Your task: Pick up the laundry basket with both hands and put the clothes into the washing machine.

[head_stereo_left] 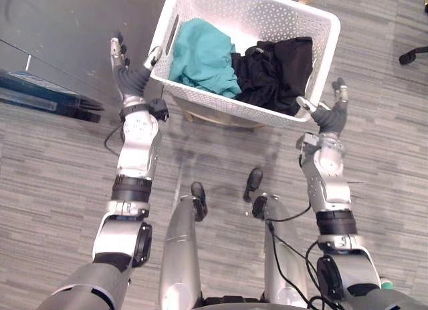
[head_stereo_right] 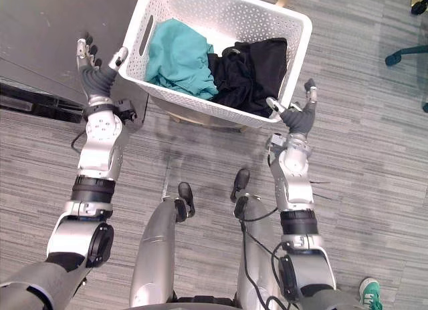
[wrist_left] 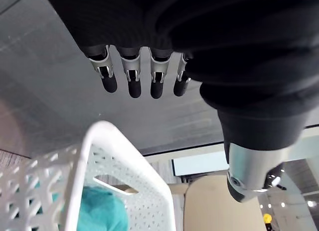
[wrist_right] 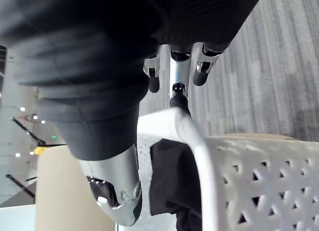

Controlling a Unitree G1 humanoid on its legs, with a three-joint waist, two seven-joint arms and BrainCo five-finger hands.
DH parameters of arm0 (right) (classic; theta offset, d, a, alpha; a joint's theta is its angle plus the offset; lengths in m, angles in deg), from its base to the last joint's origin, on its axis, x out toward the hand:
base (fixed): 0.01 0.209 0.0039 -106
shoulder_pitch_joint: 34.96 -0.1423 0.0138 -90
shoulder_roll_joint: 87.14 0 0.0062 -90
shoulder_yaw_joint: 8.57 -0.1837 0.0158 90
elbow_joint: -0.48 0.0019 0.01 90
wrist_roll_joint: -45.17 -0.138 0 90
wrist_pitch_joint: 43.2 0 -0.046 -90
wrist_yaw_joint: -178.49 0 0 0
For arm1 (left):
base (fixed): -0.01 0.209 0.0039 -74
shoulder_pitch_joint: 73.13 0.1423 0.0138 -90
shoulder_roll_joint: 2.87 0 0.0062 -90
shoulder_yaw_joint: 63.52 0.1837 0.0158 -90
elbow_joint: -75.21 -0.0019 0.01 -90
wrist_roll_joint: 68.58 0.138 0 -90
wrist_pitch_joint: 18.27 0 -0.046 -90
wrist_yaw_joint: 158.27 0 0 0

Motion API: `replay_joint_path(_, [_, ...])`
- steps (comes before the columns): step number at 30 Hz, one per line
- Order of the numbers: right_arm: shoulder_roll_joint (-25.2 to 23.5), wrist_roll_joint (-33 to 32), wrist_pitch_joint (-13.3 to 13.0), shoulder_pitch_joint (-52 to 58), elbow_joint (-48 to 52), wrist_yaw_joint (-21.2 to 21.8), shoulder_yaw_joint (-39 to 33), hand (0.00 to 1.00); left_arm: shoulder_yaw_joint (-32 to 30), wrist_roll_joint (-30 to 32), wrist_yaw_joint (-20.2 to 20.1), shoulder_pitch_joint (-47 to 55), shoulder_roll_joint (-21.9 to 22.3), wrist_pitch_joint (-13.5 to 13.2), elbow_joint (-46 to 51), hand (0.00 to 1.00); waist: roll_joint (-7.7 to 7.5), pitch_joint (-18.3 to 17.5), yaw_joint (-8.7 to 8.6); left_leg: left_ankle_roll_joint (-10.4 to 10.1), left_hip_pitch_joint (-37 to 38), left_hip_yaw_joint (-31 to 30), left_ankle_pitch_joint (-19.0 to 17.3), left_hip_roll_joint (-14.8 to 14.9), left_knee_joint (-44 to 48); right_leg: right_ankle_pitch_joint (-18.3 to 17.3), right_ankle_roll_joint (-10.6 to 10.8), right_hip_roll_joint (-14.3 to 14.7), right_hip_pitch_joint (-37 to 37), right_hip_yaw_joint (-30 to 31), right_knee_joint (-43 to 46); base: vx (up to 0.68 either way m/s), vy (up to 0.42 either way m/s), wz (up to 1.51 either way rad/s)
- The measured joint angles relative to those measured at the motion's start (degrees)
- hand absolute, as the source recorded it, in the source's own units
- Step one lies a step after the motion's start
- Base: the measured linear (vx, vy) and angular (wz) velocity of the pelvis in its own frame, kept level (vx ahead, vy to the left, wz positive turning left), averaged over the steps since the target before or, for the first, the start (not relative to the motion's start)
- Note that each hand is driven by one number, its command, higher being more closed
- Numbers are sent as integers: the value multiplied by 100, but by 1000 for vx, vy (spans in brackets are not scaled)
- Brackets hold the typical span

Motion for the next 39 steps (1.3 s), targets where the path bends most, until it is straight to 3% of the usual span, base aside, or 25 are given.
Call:
replay_joint_path(4, [48, 22, -162, 575, 768, 107, -162, 0, -96, 208, 100, 739, 106, -119, 693, 0, -2, -1, 1, -1, 226, -8, 0, -13, -60, -54, 11, -9, 220, -18, -13, -12, -46, 4])
replay_joint_path(8, [139, 278, -433, 1279, 1407, 183, -419, 0, -110, 206, 62, 1909, 577, -266, 1298, 0, -25, -27, 5, -14, 718, 11, 7, -67, -309, -121, 50, -24, 654, -26, -128, 38, -50, 4])
replay_joint_path(10, [113, 367, -465, 1706, 1511, 279, -452, 0, -82, 200, -69, 2509, 853, -307, 1388, 0, -31, -36, 21, -27, 1014, 51, 15, -79, -481, -136, 66, -23, 923, -42, -236, 86, -47, 2])
replay_joint_path(15, [-230, 527, -352, 3131, 1361, 678, -451, 0, 181, 187, -702, 4171, 1317, -308, 1301, 0, -38, -581, 35, -99, 1764, 110, 60, -180, -1080, -257, 147, -39, 1575, -123, -547, 147, -24, 7])
replay_joint_path(18, [-364, 711, -224, 3792, 874, 900, -456, 0, 182, 190, -1034, 4847, 1325, -302, 942, 0, -41, -952, 40, -150, 2217, 94, 94, -247, -1494, -374, 203, -53, 2000, -208, -724, 155, -19, 13])
replay_joint_path(23, [-591, 943, -145, 4211, -293, 1179, -457, 0, 145, 187, -1455, 5246, 1327, -269, -512, 0, -17, -1387, 97, -207, 3029, 64, 253, -334, -2155, -462, 300, -49, 2642, -353, -998, 186, -14, 9])
replay_joint_path(27, [-603, 964, -41, 4028, -1931, 1283, -405, 0, -64, 199, -1556, 5110, 1266, -204, -2226, 0, 28, -1636, 125, -279, 3581, -69, 500, -413, -2787, -456, 323, -20, 3172, -535, -1399, 138, 5, 19])
replay_joint_path(29, [-607, 1027, -22, 3868, -2520, 1352, -370, 0, -62, 215, -1556, 5102, 1177, -201, -2624, 0, 32, -1703, 127, -317, 3725, -196, 642, -447, -3041, -449, 333, -9, 3332, -649, -1539, 62, -20, 29])
replay_joint_path(36, [-529, 1175, -23, 3408, -3576, 1358, -168, 0, -65, 419, -1541, 5034, 1078, -212, -3195, 0, 51, -1787, 148, -456, 3835, -958, 1204, -595, -3662, -440, 339, -28, 3772, -1399, -1815, -2, -43, 61])
replay_joint_path(39, [-424, 1166, -33, 3188, -3735, 1346, -118, 0, -16, 418, -1531, 4977, 1096, -246, -3191, 0, 59, -1787, 130, -516, 3505, -1328, 1764, -724, -3960, -483, 338, -258, 3895, -2171, -1898, -137, -20, 128])
